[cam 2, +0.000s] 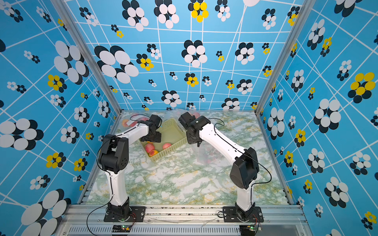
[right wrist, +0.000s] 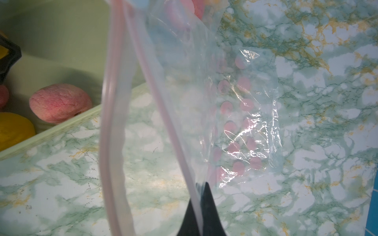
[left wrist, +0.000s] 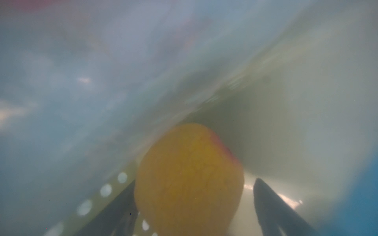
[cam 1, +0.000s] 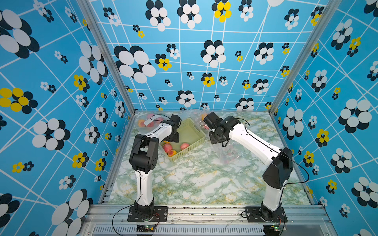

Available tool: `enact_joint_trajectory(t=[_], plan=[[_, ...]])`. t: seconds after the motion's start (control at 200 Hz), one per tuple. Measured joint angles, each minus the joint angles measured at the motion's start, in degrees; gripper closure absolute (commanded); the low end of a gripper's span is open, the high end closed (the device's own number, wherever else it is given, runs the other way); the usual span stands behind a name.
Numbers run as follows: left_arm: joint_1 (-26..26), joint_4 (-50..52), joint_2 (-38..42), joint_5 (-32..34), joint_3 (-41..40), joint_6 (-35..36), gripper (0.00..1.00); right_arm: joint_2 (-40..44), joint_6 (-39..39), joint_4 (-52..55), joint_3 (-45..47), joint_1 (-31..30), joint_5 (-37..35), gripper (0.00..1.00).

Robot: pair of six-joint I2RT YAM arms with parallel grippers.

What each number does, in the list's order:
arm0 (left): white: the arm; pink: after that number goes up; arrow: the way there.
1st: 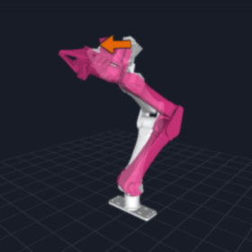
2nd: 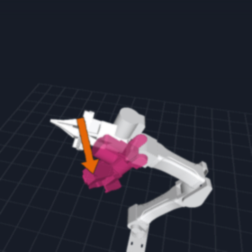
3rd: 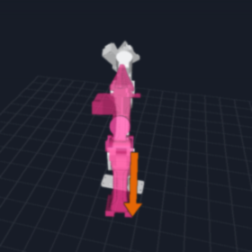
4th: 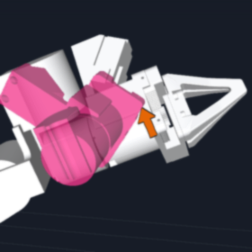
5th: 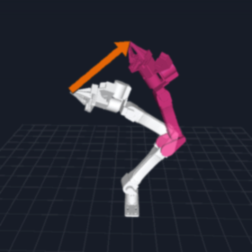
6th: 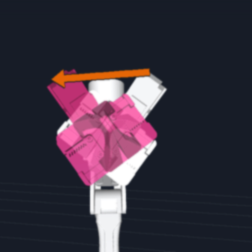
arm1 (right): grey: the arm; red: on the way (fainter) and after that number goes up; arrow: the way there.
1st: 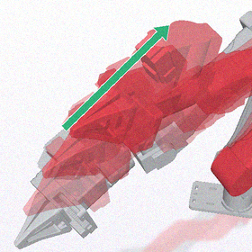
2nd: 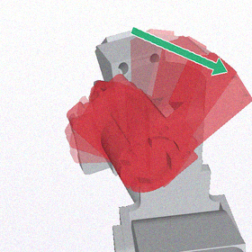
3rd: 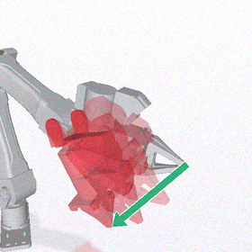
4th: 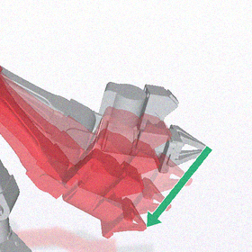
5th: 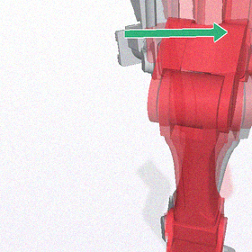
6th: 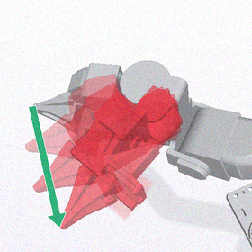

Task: Place the peach in a zip-top bag and seal the zipper
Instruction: Pick up the peach from the basket.

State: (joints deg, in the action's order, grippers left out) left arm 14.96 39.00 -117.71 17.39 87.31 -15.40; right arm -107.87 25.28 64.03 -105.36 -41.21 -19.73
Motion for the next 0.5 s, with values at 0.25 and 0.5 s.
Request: enact_joint_trajectory(t=[0.25, 0.5], plan=[[0.0, -0.5, -0.6, -0.9, 1.3, 0.1, 0.35, 0.0, 0.0, -0.6, 0.9, 0.0, 0.2, 1.00], [0.3, -3.4, 1.8, -3.7, -1.4, -0.1, 0.44, 0.1, 0.4, -3.1, 3.9, 0.3, 0.8, 1.00]])
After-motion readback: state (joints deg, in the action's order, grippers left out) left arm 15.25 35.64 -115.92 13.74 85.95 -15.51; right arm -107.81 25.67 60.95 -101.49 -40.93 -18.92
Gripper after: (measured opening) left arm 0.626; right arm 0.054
